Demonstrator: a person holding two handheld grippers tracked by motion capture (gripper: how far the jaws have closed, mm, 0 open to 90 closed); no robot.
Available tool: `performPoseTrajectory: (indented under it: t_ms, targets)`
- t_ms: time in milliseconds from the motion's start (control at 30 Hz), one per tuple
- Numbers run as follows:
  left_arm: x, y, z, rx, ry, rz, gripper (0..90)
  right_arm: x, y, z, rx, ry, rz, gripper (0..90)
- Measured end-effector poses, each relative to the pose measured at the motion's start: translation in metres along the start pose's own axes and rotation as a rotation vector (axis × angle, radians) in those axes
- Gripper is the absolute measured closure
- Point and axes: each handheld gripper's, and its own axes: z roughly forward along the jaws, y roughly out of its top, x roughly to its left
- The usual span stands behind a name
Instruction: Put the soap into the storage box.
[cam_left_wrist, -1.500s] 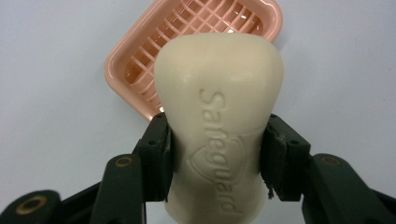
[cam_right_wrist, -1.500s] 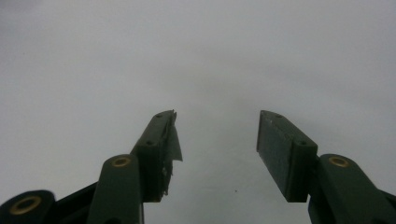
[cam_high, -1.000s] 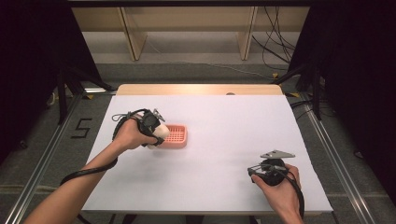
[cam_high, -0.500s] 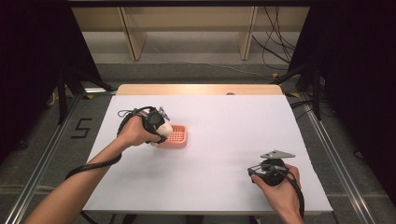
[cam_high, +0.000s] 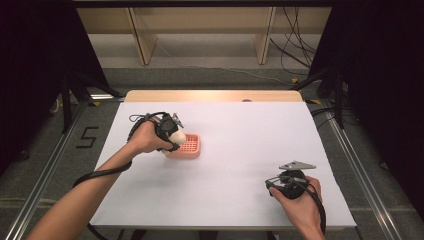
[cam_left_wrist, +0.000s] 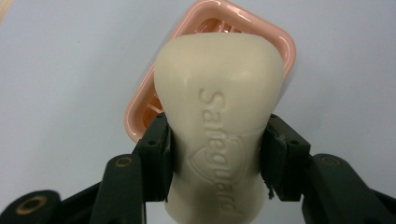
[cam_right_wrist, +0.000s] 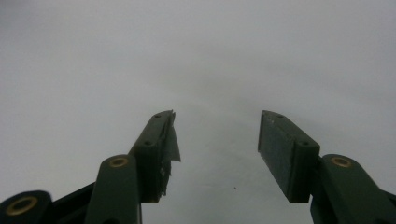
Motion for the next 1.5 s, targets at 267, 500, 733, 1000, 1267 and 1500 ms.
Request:
performPoseTrajectory:
  t_ms: [267, 500, 733, 1000, 1267, 1500]
  targets:
    - [0.003, 0.003, 0.002, 0.002, 0.004, 0.022, 49.5, 0.000, 0.000, 0.000, 0.002, -0.006, 0.001, 46.3]
    - [0.004, 0.007, 0.002, 0.000, 0.002, 0.038, 49.5, 0.000, -0.001, 0.000, 0.001, -0.006, -0.003, 46.1]
    - [0.005, 0.010, 0.004, 0.002, 0.006, 0.057, 49.5, 0.000, -0.001, 0.001, 0.002, -0.009, -0.004, 46.0]
    - [0.006, 0.011, 0.010, 0.012, -0.008, 0.088, 49.5, -0.001, -0.001, 0.001, 0.003, -0.006, -0.004, 45.8]
    - [0.008, 0.012, 0.014, 0.013, -0.028, 0.119, 49.5, 0.000, -0.001, 0.001, 0.007, -0.004, 0.000, 45.6]
    - [0.010, 0.012, 0.016, 0.016, -0.030, 0.138, 49.5, 0.000, -0.001, 0.002, 0.011, -0.003, -0.001, 45.5]
